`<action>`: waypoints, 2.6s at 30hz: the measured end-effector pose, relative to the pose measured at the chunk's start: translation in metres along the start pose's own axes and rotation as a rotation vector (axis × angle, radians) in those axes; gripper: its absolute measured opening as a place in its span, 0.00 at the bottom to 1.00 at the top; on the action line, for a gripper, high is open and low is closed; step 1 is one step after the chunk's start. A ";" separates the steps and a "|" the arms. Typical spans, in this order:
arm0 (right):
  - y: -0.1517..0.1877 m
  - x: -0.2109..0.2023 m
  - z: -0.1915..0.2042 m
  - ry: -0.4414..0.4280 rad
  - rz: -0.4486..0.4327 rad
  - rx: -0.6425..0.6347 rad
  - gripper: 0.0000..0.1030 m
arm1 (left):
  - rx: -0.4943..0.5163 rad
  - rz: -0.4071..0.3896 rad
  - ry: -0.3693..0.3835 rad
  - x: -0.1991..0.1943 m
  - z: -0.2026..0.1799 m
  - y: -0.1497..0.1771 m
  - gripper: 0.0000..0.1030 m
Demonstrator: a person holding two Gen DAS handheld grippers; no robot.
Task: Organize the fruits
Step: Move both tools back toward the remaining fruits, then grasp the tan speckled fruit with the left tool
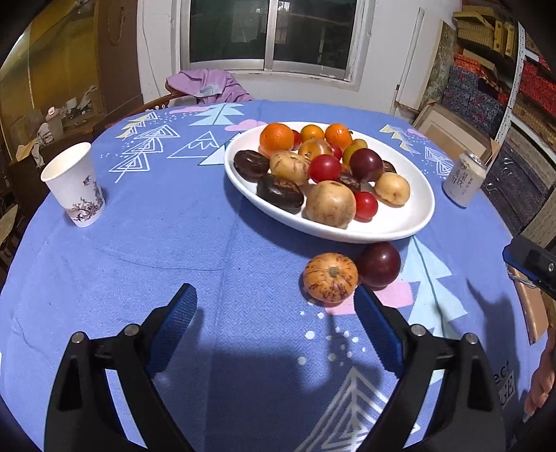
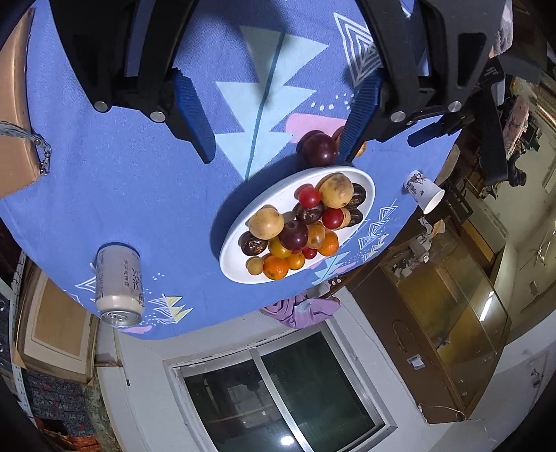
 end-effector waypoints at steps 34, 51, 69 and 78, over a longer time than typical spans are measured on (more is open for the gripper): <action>0.007 0.017 -0.006 -0.018 0.081 0.022 0.74 | -0.051 0.076 -0.024 0.032 0.017 -0.014 0.94; 0.018 0.035 0.008 -0.013 0.126 -0.023 0.74 | -0.160 0.058 -0.019 0.012 0.066 -0.011 0.92; 0.019 0.107 0.065 0.072 0.234 -0.159 0.59 | -0.141 0.106 0.026 0.032 0.052 -0.001 0.75; 0.017 0.117 0.069 0.111 0.215 -0.197 0.41 | -0.129 0.101 0.023 0.038 0.049 -0.005 0.57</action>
Point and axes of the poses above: each gripper's, at about its wrist camera, not at the fingertips, and x roughly the way its jaws point, z to its left, y to its underside, the point moved 2 cm from there along x, roughly the way its jaws point, and after that the axes turned 5 degrees about x, right-handed, at the moved point
